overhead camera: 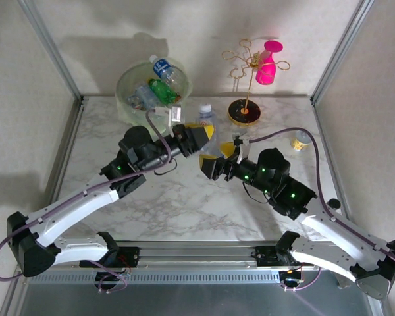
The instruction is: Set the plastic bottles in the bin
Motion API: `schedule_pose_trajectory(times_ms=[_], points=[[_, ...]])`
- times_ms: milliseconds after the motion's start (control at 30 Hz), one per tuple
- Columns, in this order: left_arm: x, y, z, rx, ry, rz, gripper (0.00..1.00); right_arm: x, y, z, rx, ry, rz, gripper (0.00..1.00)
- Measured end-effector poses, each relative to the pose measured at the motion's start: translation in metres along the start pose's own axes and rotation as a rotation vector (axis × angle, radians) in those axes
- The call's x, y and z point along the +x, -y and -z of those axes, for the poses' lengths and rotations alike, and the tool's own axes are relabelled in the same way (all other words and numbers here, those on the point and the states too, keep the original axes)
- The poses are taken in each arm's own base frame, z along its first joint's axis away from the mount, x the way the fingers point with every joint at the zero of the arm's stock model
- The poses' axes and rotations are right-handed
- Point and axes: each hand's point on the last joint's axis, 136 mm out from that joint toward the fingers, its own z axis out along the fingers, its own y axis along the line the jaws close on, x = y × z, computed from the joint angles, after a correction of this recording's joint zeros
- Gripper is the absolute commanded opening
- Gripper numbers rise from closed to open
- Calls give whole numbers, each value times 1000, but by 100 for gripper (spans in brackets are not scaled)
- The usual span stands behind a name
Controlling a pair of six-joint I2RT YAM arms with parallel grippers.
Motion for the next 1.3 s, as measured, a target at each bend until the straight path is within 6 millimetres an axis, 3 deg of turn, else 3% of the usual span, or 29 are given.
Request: schedule_pose_trajectory(times_ms=[133, 267, 367, 533, 733, 867, 1167, 1233, 1300], points=[[-57, -26, 11, -134, 96, -36, 41, -8, 3, 12, 32, 27, 20, 97], [-113, -67, 27, -292, 202, -38, 41, -17, 5, 17, 61, 43, 35, 97], [-141, -99, 31, -391, 255, -6, 37, -16, 9, 16, 84, 39, 42, 97], [-169, -162, 28, -550, 315, 125, 31, -5, 17, 8, 118, 0, 51, 97], [-182, -236, 24, -651, 356, 313, 26, 5, 24, 4, 141, -38, 54, 97], [-182, -271, 20, -713, 344, 373, 27, 7, 29, 4, 171, -45, 62, 97], [-161, -302, 24, -812, 289, 422, 37, 10, 40, 3, 227, -58, 85, 97], [-157, -306, 27, -837, 281, 427, 43, 12, 42, 1, 235, -66, 88, 97], [-156, -308, 29, -855, 277, 424, 55, 15, 43, 0, 240, -77, 89, 97]])
